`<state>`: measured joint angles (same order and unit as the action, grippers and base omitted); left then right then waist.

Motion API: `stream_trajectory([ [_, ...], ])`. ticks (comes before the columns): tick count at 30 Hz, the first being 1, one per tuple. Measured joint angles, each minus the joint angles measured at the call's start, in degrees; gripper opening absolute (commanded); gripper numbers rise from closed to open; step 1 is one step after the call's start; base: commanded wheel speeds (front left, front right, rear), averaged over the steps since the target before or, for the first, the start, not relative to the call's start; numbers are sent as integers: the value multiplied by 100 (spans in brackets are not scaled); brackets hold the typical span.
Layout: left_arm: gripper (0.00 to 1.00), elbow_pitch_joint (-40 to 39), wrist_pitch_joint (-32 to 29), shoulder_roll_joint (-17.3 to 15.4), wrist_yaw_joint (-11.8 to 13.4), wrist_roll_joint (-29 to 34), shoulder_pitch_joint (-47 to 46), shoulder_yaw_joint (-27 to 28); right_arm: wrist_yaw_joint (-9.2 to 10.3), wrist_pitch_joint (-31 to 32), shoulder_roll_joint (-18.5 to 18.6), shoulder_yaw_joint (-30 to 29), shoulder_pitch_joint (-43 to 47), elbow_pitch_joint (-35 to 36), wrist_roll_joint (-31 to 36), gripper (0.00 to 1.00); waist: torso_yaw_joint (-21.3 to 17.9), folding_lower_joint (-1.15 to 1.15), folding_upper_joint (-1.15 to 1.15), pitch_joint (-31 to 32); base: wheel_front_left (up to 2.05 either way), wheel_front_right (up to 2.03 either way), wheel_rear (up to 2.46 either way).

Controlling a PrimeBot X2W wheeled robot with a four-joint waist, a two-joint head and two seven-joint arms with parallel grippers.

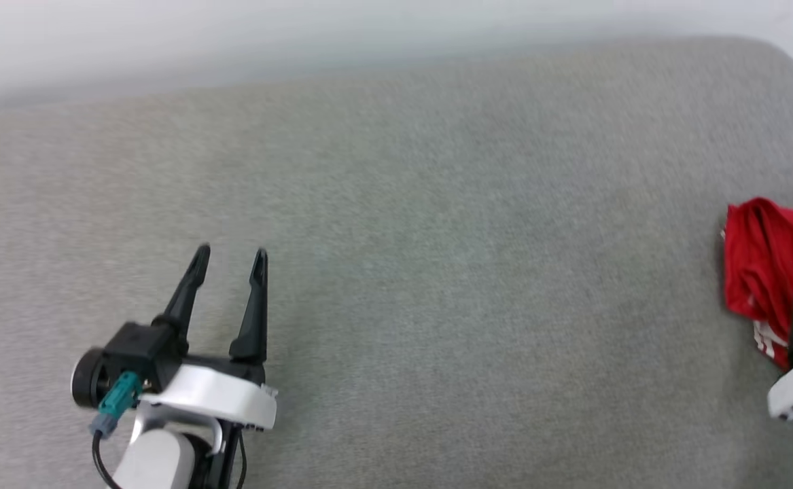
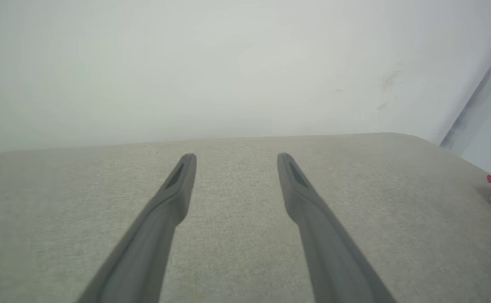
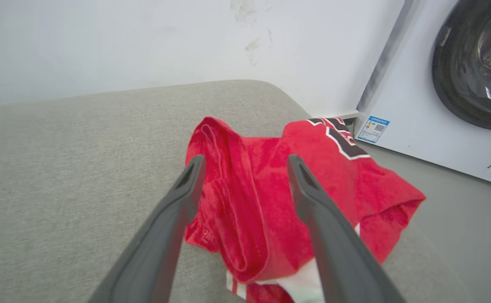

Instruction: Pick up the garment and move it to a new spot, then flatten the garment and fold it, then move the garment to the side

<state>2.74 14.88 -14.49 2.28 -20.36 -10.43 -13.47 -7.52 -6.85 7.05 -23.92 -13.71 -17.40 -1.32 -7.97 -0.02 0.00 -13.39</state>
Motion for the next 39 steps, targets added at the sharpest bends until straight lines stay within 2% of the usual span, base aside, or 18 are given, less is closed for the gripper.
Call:
stream_trajectory([
  [9, 100, 289, 4, 124, 76, -4, 527, 233, 0, 183, -264, 817, 887, 1000, -334, 100, 530, 0, 0, 617, 0, 0, 0],
  [18, 100, 503, 11, 78, 29, 105, 959, 453, 0, 441, -392, 1539, 1534, 1805, -456, 100, 911, 0, 0, 1140, 0, 0, 0],
  [28, 100, 469, 11, 155, -77, 223, 1201, 502, 1, 628, -409, 1688, 2080, 2432, -570, 100, 960, 1, 0, 1481, 0, 0, 0],
  [39, 100, 589, 11, 218, -252, 345, 1209, 587, 1, 733, -410, 1713, 2199, 2602, -627, 100, 931, 1, 0, 1569, 0, 0, 0],
])
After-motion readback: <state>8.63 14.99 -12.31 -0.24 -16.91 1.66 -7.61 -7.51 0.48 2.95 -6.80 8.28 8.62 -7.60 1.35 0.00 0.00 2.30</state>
